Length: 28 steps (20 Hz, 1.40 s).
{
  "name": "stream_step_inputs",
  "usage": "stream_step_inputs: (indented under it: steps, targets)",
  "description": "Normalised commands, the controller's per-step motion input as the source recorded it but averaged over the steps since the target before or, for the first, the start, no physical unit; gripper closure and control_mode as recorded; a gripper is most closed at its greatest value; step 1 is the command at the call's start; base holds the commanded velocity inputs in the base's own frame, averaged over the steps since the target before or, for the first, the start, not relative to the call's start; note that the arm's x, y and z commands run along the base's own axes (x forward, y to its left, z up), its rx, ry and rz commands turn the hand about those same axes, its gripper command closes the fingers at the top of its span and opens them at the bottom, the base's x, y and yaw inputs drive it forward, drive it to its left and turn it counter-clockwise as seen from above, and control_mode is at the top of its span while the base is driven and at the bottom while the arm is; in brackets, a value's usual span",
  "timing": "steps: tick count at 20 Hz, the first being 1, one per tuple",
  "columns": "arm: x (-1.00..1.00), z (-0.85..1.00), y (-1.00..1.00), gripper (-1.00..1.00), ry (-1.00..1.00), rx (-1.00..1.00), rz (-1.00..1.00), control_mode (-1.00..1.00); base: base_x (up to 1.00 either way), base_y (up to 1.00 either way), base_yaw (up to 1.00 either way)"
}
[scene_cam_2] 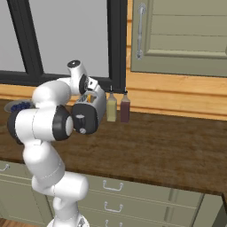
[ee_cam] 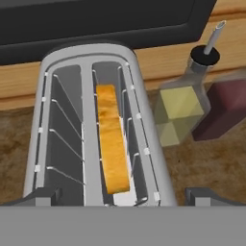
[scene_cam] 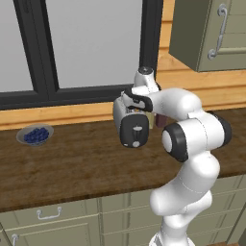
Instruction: Start the toaster. Once the lever pops up, take the bread to the plate on the dining counter.
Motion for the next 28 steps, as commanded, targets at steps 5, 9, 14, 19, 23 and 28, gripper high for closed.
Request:
stream_step_inputs:
  steps: [5,9,14,19,23,28]
  targets:
    - [0.42,-0.09,0.0,-1.0,0.0,0.03,0.0,-1.0,0.0,0.0,0.0]
    - [0.44,-0.06,0.0,-1.0,0.0,0.0,0.0,-1.0,0.0,0.0,0.0]
    - [0.28,-0.04,0.0,-1.0,0.0,0.0,0.0,-1.0,0.0,0.0,0.0]
    - [-0.05,-0.09,0.0,-1.0,0.0,0.0,0.0,-1.0,0.0,0.0,0.0]
    - [-0.26,-0.03,0.0,-1.0,0.0,0.0,0.0,-1.0,0.0,0.0,0.0]
    - [-0.11,0.0,0.0,-1.0,0.0,0.0,0.0,-1.0,0.0,0.0,0.0]
